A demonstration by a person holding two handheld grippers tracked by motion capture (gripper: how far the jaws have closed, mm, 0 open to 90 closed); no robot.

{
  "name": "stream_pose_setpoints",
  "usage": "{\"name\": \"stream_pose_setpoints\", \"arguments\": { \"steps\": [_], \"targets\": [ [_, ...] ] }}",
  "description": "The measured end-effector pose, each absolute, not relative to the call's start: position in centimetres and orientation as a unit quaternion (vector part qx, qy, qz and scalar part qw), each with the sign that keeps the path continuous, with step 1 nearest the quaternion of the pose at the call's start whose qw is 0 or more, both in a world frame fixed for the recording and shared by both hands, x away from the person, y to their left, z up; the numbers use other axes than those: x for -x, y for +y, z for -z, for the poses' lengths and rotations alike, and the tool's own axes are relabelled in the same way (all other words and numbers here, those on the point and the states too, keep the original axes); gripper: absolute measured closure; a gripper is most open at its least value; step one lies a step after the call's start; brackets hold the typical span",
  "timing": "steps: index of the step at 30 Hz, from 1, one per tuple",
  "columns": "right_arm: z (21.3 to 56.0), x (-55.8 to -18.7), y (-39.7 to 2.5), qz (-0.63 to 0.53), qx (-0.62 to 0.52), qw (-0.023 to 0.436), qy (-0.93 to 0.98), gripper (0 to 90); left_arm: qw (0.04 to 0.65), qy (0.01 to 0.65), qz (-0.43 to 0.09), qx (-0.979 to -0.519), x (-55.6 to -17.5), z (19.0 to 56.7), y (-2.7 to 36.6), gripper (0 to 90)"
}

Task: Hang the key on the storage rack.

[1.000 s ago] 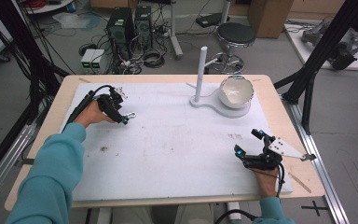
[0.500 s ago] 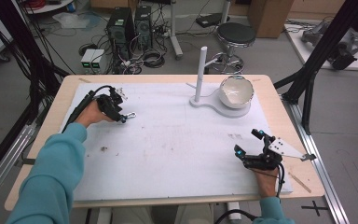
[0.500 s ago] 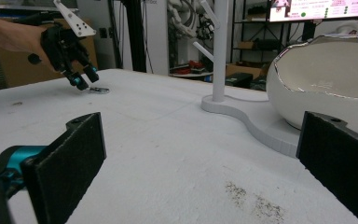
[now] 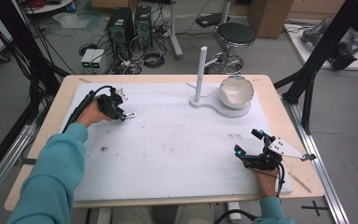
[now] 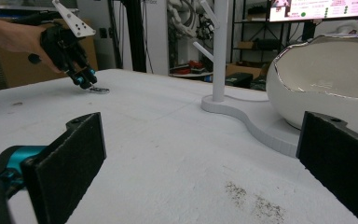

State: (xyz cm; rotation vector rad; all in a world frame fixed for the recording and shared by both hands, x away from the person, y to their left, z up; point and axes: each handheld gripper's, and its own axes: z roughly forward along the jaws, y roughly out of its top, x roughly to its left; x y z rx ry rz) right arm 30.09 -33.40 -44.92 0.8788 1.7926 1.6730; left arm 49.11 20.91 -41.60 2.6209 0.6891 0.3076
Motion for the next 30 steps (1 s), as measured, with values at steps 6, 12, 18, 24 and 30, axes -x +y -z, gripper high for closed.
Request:
{"name": "stream_pose_setpoints", "arguments": {
  "steps": [6,12,18,24,30],
  "targets": [
    [44.92,-30.12,-33.41,-0.619,-0.324,0.266,0.664,0.5,0.208,0.249,-0.107,-0.94,-49.14,41.5,21.03,76.0],
    [44.92,-30.09,-33.4,-0.619,-0.325,0.265,0.664,0.6,0.206,0.25,-0.111,-0.939,-49.13,41.41,21.04,78.1],
    [44.92,-30.09,-33.39,-0.619,-0.325,0.266,0.664,0.6,0.21,0.253,-0.109,-0.938,-49.08,41.29,21.07,81.8],
    [44.92,-30.09,-33.39,-0.619,-0.325,0.266,0.664,0.5,0.215,0.254,-0.103,-0.937,-49.01,41.31,20.93,84.2],
    [44.92,-30.09,-33.39,-0.619,-0.325,0.266,0.664,0.5,0.214,0.257,-0.102,-0.937,-49.07,41.34,21.0,85.6]
  ]
}}
